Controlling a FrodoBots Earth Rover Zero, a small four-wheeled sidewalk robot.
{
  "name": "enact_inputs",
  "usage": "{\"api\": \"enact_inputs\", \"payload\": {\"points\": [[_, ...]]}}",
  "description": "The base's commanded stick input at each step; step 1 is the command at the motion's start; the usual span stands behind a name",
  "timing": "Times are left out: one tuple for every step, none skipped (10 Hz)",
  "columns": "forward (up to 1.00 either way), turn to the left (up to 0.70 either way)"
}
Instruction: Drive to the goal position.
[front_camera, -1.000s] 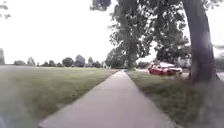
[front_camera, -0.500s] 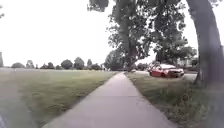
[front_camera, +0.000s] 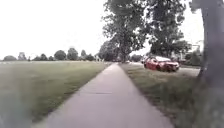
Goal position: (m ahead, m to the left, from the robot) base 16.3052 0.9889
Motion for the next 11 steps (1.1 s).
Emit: {"api": "enact_inputs", "payload": {"points": [[0.7,0.0],[0.7,0.0],[0.7,0.0],[0.7,0.09],[0.7,0.35],[0.7,0.35],[0.7,0.07],[0.7,0.0],[0.7,0.0],[0.7,0.0],[0.7,0.0]]}}
